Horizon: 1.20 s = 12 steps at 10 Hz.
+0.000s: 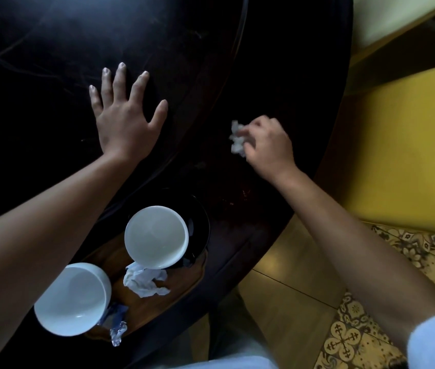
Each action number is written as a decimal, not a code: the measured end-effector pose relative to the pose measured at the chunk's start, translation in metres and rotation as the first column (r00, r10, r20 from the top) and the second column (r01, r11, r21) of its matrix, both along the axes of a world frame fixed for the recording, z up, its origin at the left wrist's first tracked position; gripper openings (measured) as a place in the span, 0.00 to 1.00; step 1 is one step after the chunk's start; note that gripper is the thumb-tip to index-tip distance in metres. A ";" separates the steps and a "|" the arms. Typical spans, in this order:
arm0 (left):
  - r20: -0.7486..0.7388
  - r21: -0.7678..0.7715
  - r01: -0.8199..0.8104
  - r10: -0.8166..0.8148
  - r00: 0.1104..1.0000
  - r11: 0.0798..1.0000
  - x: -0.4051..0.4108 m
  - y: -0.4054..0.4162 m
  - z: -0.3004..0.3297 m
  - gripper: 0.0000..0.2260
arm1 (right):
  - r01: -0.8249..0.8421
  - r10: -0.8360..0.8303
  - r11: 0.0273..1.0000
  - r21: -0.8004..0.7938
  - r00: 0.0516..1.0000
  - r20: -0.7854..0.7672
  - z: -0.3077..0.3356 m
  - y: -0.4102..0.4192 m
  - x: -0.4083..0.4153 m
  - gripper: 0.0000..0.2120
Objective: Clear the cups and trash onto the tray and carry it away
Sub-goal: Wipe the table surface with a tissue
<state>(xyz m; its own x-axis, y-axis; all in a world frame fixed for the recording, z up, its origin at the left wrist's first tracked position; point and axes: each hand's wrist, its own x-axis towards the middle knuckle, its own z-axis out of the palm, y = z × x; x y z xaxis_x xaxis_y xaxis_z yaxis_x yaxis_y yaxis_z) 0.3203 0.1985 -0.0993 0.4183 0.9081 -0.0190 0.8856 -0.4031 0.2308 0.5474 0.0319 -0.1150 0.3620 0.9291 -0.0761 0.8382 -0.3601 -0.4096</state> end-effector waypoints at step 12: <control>-0.002 -0.012 0.000 0.000 1.000 1.000 -0.003 -0.002 0.003 0.30 | 0.242 -0.243 0.964 0.107 0.970 -0.006 -0.001 -0.036 0.056 0.13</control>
<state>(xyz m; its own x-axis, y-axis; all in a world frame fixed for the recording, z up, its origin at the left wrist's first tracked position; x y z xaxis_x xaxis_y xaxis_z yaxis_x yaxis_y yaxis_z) 0.3172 0.1963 -0.0965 0.4184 0.9078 -0.0306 0.8860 -0.4004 0.2339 0.6033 -0.0042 -0.1156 0.5778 0.8159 0.0220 0.7342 -0.5077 -0.4508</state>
